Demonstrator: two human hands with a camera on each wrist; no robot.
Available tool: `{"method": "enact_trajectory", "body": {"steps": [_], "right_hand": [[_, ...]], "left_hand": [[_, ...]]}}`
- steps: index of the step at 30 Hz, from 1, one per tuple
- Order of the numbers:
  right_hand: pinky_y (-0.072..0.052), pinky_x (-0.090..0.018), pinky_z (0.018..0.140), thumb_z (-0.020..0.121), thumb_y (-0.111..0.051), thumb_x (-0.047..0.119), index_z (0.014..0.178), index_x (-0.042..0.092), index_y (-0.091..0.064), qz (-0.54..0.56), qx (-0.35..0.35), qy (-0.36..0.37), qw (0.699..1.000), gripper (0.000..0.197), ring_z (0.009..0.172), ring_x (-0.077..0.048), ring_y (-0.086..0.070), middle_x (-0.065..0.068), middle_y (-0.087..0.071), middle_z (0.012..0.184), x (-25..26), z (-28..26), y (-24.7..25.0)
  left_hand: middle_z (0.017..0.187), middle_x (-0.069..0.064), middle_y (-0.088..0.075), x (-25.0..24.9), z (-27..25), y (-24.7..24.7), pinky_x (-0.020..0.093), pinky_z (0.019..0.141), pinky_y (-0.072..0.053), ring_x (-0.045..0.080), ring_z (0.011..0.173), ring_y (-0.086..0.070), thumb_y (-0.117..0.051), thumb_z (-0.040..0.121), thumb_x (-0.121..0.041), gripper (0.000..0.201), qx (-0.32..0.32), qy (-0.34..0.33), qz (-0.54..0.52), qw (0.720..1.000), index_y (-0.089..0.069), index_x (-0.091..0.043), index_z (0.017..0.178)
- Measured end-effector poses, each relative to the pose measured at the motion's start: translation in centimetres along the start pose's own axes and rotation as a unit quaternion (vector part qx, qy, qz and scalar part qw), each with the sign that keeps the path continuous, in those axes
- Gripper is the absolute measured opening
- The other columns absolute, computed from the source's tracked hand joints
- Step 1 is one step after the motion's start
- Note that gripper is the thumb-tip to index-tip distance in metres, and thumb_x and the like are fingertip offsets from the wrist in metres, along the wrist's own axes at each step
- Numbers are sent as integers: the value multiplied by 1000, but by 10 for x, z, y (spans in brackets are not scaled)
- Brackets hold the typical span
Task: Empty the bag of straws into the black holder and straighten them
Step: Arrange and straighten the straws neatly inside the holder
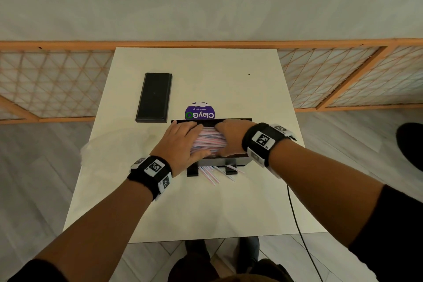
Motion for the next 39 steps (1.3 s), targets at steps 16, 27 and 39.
{"method": "enact_trajectory", "body": {"steps": [16, 27, 39], "right_hand": [[-55, -33, 77, 69, -83, 42, 120, 18, -58, -24, 41, -18, 999, 61, 88, -23, -64, -2, -66, 102, 9, 17, 8], [-49, -32, 79, 85, -73, 44, 130, 18, -54, 4, -64, -11, 998, 55, 92, -22, -57, -4, -63, 116, -3, -10, 18], [-55, -39, 86, 86, -68, 35, 136, 26, -49, -1, -48, -2, 999, 54, 103, -28, -63, -7, -59, 119, 1, -16, 3]], "left_hand": [[142, 8, -50, 0, -2, 4, 42, 116, -35, 28, 129, -48, -25, 106, -48, 58, -57, 8, -36, 998, -43, -18, 153], [152, 5, -40, -4, -4, 12, 54, 125, -14, 25, 144, -35, -34, 106, -48, 58, -90, 62, -79, 991, -38, -18, 154], [172, 1, -8, -2, -4, 4, 34, 128, -3, 18, 159, 0, -22, 110, -43, 60, -40, 106, -147, 983, -14, -17, 164]]}}
Point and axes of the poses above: each hand's wrist, its own z-axis towards the middle knuckle, its own y-axis out of the back of the hand, x = y × z, the point moved 7 cm from there along z, towards the middle knuckle
